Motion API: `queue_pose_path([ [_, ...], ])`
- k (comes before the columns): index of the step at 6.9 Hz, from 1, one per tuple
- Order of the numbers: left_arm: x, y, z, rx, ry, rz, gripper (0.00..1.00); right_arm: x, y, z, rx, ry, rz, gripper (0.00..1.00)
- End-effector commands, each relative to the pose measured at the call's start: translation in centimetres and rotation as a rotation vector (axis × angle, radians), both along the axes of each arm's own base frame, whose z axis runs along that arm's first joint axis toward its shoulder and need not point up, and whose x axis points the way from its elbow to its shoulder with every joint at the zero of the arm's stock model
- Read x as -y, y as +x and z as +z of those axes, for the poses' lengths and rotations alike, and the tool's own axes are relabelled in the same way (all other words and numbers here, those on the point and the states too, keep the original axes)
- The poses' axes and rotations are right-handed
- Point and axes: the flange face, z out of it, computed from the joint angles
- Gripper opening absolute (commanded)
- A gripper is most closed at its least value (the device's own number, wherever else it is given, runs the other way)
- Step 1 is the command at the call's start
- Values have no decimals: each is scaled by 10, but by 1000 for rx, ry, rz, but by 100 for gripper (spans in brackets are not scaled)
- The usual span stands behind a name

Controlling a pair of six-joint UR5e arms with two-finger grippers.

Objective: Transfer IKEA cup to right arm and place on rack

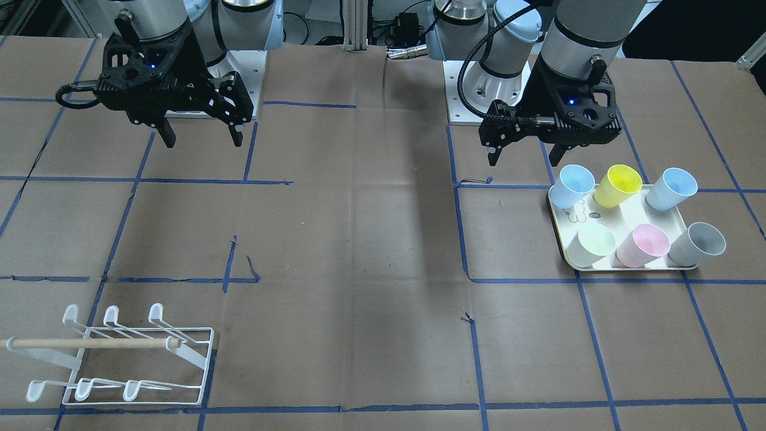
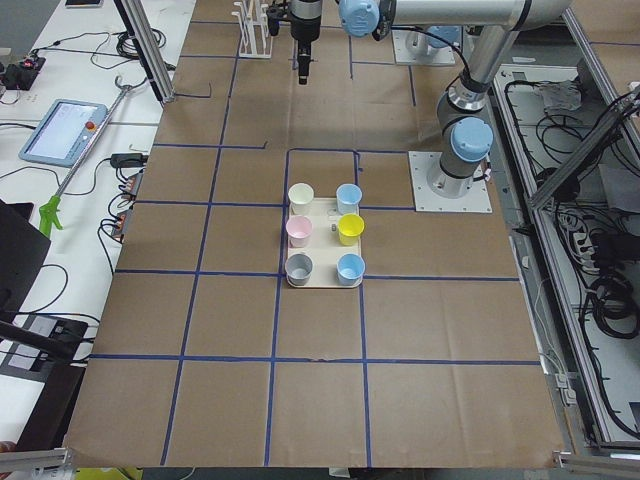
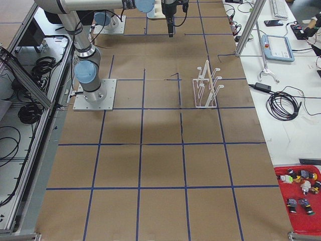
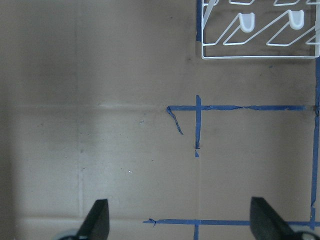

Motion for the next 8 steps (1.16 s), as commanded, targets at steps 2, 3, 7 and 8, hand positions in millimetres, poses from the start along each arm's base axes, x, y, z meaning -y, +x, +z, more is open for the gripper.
queue_pose_path([
  [2, 2, 49, -14, 0, 23, 12, 100, 1, 0, -1, 4, 3, -10, 100],
  [3, 7, 82, -19, 3, 28, 20, 100, 2, 1, -3, 5, 6, -11, 100],
  [7, -6, 167, -105, 28, -16, -28, 99, 1, 1, -1, 15, 1, -12, 100],
  [8, -7, 167, -126, 42, -39, -54, 99, 1, 2, 0, 18, -3, -11, 100],
])
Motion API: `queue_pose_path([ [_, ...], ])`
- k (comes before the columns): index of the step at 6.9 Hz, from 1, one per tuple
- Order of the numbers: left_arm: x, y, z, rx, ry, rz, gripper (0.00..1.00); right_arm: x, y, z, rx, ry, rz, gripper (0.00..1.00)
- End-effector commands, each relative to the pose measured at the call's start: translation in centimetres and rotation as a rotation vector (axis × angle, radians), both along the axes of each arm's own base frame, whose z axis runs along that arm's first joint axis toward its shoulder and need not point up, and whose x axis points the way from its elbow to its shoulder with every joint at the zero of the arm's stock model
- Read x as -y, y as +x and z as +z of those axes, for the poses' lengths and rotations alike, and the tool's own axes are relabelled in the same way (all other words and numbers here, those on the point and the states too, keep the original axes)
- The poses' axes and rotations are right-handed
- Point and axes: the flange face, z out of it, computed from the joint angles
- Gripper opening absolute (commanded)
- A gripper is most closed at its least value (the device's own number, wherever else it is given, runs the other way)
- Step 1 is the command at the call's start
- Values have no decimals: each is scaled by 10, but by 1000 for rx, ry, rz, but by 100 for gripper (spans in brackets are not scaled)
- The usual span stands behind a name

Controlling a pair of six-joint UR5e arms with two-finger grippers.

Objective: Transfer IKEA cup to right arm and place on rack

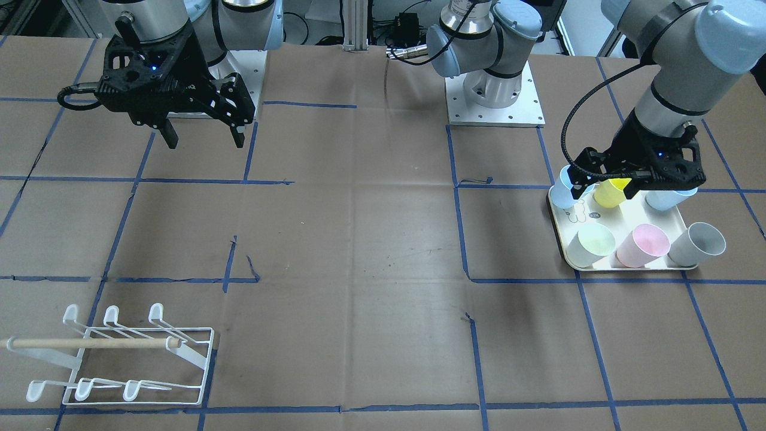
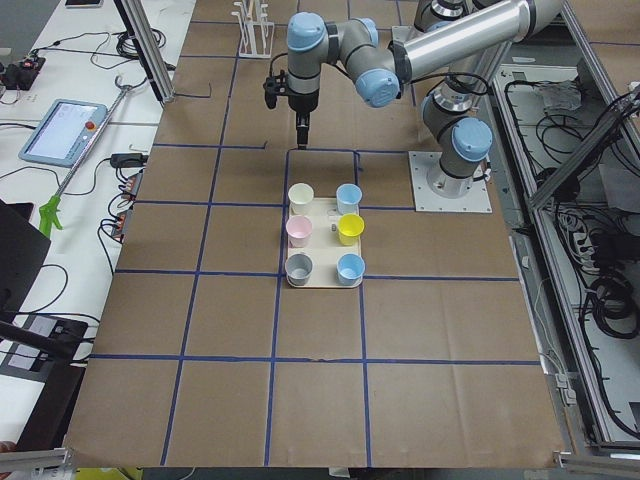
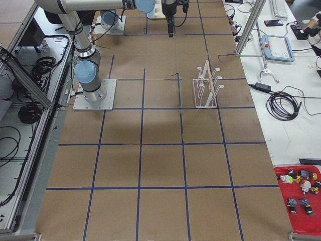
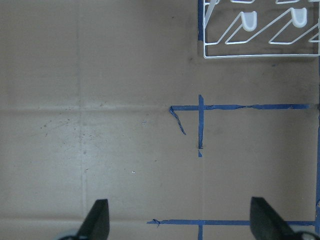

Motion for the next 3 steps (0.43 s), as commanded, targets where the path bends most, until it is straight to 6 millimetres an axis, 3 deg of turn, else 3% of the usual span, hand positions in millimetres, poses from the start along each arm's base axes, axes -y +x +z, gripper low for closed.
queue_pose_path([
  [1, -7, 6, -36, 19, -25, -40, 99, 1, 1, 3, 7, -24, 2, 100],
  [2, -11, 21, -50, 7, 2, -19, 99, 3, 1, 2, 10, -25, -1, 100],
  [3, -16, 28, -85, -23, 56, 0, 99, 5, 2, 3, 16, -44, -29, 100],
])
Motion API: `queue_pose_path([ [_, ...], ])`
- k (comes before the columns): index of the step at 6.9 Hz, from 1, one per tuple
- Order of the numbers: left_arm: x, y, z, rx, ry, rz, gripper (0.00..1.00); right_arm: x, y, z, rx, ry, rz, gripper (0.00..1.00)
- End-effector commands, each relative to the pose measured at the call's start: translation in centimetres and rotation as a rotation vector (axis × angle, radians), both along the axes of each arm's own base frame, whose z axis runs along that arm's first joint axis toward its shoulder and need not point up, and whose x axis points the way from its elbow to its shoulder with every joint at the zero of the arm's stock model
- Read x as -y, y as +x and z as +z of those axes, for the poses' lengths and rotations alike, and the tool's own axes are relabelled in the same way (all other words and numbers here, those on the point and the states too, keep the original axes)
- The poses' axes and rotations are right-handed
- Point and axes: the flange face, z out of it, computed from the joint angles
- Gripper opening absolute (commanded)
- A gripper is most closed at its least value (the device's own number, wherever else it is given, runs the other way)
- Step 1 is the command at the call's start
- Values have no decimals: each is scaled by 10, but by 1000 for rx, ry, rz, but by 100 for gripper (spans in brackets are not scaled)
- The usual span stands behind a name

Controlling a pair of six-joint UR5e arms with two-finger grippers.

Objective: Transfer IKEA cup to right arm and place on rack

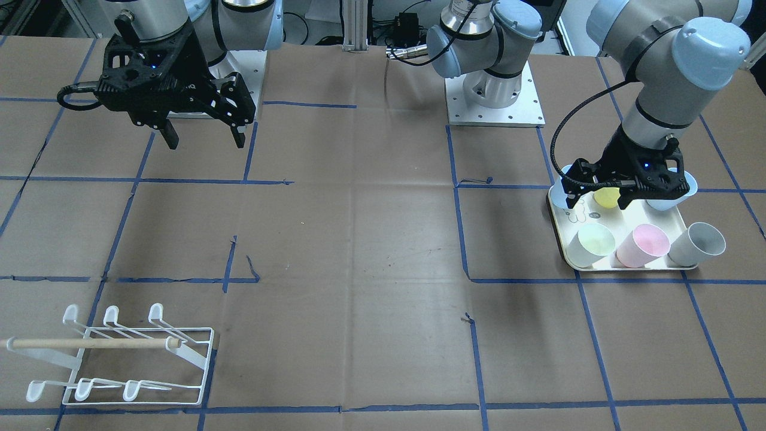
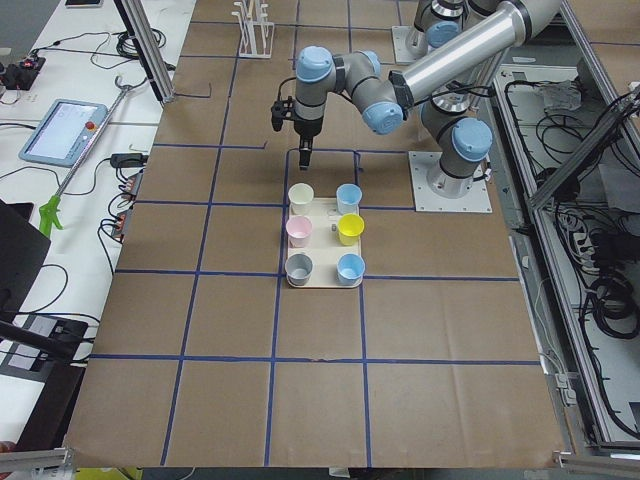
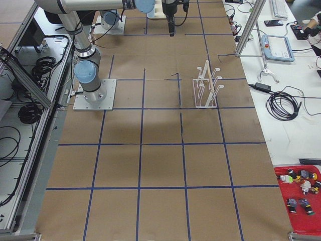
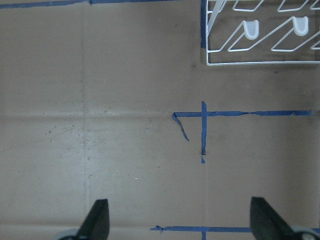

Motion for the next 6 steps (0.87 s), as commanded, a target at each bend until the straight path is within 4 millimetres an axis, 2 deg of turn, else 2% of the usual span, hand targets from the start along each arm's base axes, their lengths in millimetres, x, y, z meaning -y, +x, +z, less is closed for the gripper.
queue_pose_path([
  [1, -3, 12, -50, -21, 48, 18, 99, 4, 3, 3, 23, -47, -31, 100],
  [3, 2, 14, -70, -35, 76, 21, 99, 8, 26, 8, 283, -54, -118, 100],
  [5, 14, 20, -89, -22, 52, 11, 99, 12, 34, -12, 402, -60, -260, 100],
  [6, 16, 21, -94, -23, 53, 11, 99, 14, 35, -11, 452, -125, -331, 100],
])
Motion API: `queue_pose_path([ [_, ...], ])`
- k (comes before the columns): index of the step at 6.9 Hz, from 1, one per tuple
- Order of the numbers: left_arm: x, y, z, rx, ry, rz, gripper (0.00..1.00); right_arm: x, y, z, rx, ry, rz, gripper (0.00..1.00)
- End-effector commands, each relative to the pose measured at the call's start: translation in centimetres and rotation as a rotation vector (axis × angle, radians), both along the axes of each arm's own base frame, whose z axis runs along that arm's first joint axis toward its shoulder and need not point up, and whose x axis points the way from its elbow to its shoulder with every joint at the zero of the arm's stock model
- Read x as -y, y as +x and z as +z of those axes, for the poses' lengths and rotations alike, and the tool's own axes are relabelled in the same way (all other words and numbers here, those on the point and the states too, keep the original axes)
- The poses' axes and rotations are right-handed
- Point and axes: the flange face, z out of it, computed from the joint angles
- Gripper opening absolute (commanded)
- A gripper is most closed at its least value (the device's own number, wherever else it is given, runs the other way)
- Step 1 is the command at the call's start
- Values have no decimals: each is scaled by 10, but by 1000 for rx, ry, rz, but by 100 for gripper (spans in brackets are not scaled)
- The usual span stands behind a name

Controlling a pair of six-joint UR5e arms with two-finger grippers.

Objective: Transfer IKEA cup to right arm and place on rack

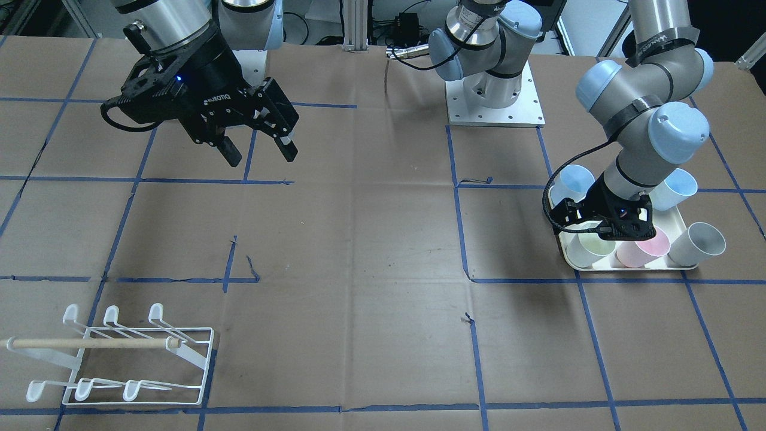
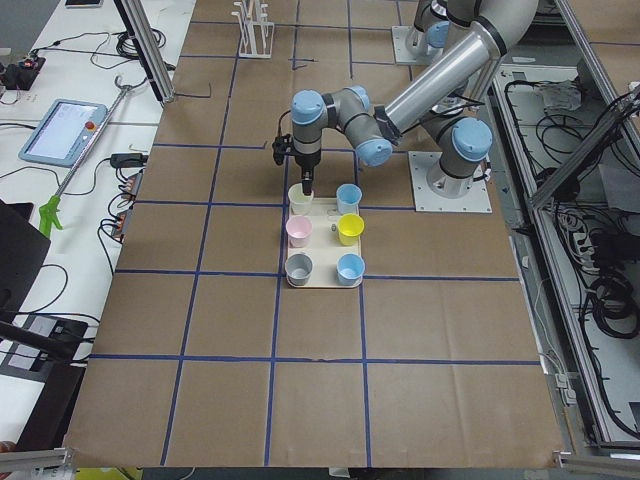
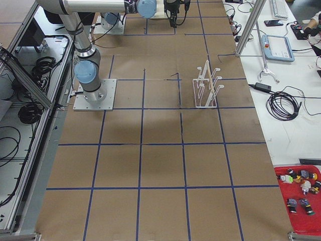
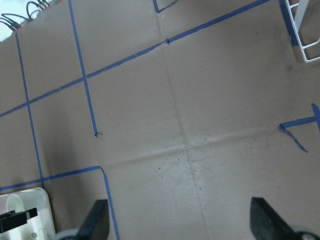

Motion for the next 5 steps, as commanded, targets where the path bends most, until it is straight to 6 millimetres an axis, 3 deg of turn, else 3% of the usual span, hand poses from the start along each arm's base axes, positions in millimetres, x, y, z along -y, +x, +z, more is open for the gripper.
queue_pose_path([
  [1, 4, 2, -9, 1, -1, -4, 99, 6, 3, 1, 114, -93, -175, 100],
  [2, 4, 2, -9, 0, -2, -4, 98, 4, 4, -6, 153, -100, -224, 100],
  [3, 4, 2, -11, 0, 4, -4, 73, -5, 15, -17, 249, -64, -264, 100],
  [4, 6, 4, -11, 5, 4, 1, 35, -7, 20, -20, 338, -139, -327, 100],
  [5, 7, 4, -10, 5, 4, 1, 8, -12, 20, -34, 387, -194, -360, 100],
])
